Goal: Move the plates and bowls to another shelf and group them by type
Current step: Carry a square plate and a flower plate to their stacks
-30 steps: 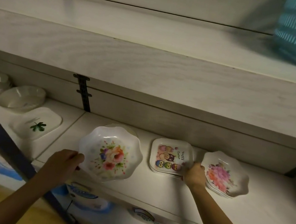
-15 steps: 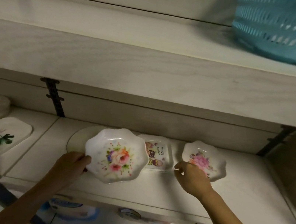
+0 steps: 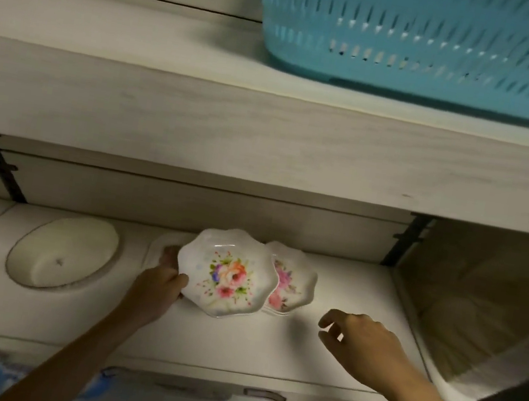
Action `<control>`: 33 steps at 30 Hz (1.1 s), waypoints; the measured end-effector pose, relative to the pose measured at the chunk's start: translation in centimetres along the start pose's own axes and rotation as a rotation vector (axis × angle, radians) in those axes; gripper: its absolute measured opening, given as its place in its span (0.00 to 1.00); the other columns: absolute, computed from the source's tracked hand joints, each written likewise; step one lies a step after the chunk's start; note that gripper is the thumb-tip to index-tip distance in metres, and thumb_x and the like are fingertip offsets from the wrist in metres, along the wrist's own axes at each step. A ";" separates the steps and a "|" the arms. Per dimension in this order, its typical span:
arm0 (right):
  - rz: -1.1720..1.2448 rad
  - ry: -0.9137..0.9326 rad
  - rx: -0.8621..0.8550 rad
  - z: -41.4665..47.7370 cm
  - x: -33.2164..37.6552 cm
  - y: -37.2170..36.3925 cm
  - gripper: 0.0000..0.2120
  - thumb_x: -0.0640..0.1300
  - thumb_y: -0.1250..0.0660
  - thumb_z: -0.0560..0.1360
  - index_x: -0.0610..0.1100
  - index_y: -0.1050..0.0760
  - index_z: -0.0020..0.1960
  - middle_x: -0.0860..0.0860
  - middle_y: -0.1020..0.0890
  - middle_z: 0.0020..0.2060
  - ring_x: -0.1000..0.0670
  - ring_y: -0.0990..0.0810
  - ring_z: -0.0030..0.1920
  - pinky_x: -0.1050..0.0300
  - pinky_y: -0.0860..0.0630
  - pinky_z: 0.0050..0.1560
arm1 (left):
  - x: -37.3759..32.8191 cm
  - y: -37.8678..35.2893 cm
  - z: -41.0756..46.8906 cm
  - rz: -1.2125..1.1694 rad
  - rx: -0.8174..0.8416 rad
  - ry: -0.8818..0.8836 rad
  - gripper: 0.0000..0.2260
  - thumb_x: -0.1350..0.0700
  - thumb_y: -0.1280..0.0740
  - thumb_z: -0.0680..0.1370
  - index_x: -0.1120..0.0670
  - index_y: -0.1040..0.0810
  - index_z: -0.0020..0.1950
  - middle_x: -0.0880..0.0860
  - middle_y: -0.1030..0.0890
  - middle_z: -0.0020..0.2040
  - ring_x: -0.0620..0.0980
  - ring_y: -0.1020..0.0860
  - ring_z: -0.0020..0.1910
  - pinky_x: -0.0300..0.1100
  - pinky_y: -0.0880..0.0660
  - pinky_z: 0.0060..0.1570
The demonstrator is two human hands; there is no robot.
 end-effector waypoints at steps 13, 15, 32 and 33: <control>0.006 0.050 0.037 -1.5 -7.4 0.9 0.14 0.54 0.45 0.78 0.56 0.30 0.62 0.58 0.20 0.54 0.53 0.22 0.52 0.62 0.33 0.45 | -4.0 -7.7 5.5 0.213 0.049 0.061 0.12 0.56 0.42 0.77 0.59 0.31 0.35 0.56 0.28 0.34 0.52 0.29 0.39 0.42 0.38 0.33; 0.013 0.046 0.046 -1.5 -7.6 0.8 0.14 0.54 0.45 0.79 0.56 0.30 0.63 0.58 0.20 0.55 0.53 0.22 0.51 0.64 0.32 0.45 | -4.3 -7.9 6.2 0.269 0.102 0.063 0.12 0.56 0.43 0.78 0.58 0.32 0.35 0.54 0.31 0.32 0.52 0.30 0.40 0.42 0.38 0.34; 0.032 0.047 0.068 -0.7 -7.1 0.2 0.14 0.54 0.45 0.79 0.56 0.30 0.62 0.58 0.20 0.55 0.53 0.22 0.51 0.61 0.28 0.50 | -5.4 -7.2 5.7 0.332 0.008 0.022 0.23 0.47 0.37 0.76 0.53 0.40 0.24 0.50 0.36 0.24 0.45 0.36 0.25 0.41 0.40 0.33; 0.029 0.051 0.071 -0.5 -7.1 0.1 0.14 0.54 0.45 0.79 0.56 0.30 0.62 0.58 0.20 0.55 0.53 0.22 0.52 0.61 0.28 0.50 | -5.4 -7.2 5.4 0.340 -0.010 0.014 0.23 0.46 0.37 0.76 0.53 0.39 0.25 0.49 0.36 0.25 0.46 0.35 0.26 0.40 0.39 0.34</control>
Point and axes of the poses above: each hand's wrist, its own z-axis towards the middle knuckle, its own y-axis out of the back of the hand, x = y × z, the point moved 2 cm from there along z, towards the middle knuckle
